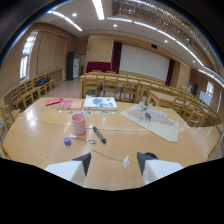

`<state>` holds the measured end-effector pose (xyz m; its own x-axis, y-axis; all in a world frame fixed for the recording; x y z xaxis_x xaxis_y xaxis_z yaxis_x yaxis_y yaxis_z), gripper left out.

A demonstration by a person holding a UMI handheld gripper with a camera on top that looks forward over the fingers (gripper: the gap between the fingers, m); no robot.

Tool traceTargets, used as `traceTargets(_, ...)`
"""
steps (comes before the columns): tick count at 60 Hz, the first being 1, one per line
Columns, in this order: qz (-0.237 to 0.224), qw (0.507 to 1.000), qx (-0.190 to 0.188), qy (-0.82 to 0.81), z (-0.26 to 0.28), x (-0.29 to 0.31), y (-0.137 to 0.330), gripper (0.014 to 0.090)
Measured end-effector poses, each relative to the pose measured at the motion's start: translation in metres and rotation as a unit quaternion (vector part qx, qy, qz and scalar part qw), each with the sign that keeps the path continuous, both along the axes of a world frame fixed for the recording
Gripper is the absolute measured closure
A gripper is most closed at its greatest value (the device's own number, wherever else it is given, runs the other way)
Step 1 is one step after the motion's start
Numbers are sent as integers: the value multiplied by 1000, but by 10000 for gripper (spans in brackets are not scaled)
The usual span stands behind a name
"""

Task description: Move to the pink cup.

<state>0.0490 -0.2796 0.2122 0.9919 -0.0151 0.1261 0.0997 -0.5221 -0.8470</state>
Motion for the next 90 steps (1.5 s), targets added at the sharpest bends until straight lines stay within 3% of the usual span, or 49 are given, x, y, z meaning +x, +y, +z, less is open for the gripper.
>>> traceTargets(21, -14, 1000, 7, -5, -1, -71, -34, 183)
traceTargets(33, -2, 1000, 11, 1, -3, -116, -31, 183)
traceTargets(54, 25, 1000, 10, 8, -34, -158, 66, 182)
traceTargets(73, 26, 999, -35, 31, -107, -167, 193, 182)
traceTargets(90, 30, 997, -69, 36, -145, -166, 226, 181)
